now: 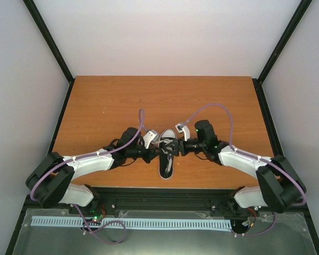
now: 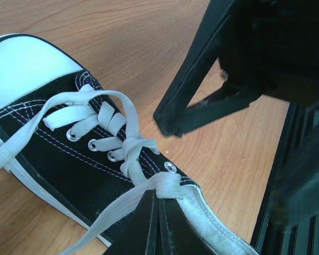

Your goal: Tie the shoes

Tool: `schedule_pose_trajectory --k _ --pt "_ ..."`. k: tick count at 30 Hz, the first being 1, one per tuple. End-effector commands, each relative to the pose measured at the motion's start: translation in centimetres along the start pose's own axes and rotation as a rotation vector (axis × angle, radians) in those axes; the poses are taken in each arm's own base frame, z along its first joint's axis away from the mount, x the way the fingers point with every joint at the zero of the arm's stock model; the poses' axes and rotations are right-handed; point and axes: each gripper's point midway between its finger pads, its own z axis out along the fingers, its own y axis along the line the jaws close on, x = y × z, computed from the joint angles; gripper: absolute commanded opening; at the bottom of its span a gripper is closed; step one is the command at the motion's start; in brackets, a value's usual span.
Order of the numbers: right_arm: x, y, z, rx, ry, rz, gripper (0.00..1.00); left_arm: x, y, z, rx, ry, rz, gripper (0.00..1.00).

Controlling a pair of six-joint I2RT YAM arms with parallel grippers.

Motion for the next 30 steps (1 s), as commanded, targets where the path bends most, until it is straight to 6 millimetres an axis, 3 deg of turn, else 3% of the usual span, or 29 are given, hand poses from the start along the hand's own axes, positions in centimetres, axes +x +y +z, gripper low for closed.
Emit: schedule_pose_trajectory --k 1,13,24,25,28,30 --pt "-0.5 0.7 1.0 -0.05 0.017 -0.094 0.58 -1.8 -1.2 0.2 0.04 -0.044 0.015 0.01" --pt "0.5 -0.3 2.6 -0.059 0.071 -0.099 0.39 -2.1 -1.1 0.5 0.042 -0.048 0.015 0.01" --pt "1.0 -1.1 2.8 -0.033 0.082 -0.086 0.05 -1.9 -0.7 0.6 0.026 -0.053 0.006 0.01" --pt "1.0 -1.2 2.7 -0.025 0.079 -0.085 0.03 -1.9 -0.6 0.5 0.02 -0.057 0.003 0.04" --pt "0.9 -1.4 2.3 0.009 0.066 -0.089 0.03 -2.1 0.5 -0.2 -0.059 -0.083 -0.01 0.36" --pt "1.0 -1.5 2.0 0.026 0.06 -0.089 0.03 -2.2 2.0 -1.0 -0.158 -0.097 -0.016 0.5"
